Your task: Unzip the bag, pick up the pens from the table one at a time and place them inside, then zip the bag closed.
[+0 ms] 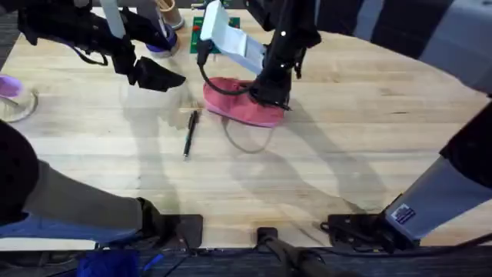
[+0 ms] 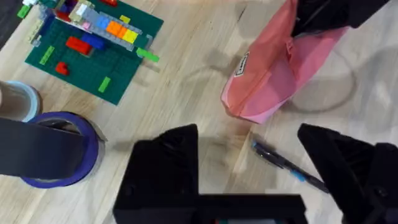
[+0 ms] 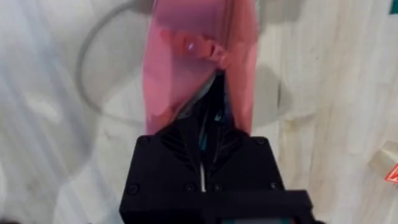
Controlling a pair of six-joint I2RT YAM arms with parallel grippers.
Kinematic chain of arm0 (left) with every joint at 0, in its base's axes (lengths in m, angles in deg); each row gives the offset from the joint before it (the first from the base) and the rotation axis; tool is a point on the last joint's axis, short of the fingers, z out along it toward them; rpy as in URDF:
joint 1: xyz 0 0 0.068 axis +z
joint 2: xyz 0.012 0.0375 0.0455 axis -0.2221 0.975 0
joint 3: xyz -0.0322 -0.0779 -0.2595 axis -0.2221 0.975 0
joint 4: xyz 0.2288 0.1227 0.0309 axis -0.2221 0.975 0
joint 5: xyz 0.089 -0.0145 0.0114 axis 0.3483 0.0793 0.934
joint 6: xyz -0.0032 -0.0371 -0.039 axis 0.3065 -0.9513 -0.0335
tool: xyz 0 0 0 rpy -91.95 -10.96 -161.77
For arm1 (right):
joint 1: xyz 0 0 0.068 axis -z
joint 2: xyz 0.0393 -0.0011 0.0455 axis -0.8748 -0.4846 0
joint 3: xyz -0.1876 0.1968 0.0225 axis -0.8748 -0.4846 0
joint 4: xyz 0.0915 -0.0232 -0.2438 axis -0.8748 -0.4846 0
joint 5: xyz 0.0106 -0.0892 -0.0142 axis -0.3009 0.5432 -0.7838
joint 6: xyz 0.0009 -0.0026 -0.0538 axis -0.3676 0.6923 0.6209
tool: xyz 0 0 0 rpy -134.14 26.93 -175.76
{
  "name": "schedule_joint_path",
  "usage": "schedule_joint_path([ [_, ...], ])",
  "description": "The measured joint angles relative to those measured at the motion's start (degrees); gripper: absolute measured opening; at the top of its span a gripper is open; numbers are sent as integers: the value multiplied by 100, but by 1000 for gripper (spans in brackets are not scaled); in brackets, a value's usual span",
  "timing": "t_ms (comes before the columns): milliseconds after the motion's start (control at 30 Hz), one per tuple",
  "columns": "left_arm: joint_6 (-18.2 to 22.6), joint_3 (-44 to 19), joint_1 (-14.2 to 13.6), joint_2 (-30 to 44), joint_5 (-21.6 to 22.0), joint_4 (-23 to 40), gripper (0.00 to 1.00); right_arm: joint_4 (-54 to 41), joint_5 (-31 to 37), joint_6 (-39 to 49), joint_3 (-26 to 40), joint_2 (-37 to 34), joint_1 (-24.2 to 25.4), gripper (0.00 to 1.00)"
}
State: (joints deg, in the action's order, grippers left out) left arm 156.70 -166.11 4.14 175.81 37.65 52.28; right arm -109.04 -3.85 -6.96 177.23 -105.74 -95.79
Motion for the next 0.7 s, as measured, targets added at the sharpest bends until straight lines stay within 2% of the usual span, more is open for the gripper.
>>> schedule_joint_path([
  [333, 0, 0, 0, 0, -2, 0, 993, 889, -5, -138, -17, -46, -6, 33],
  [467, 0, 0, 0, 0, -1, 0, 993, 1379, -229, -192, -17, -51, -6, 34],
  [700, 0, 0, 0, 0, -2, -4, 993, 1449, -425, -258, -17, -63, -4, 34],
])
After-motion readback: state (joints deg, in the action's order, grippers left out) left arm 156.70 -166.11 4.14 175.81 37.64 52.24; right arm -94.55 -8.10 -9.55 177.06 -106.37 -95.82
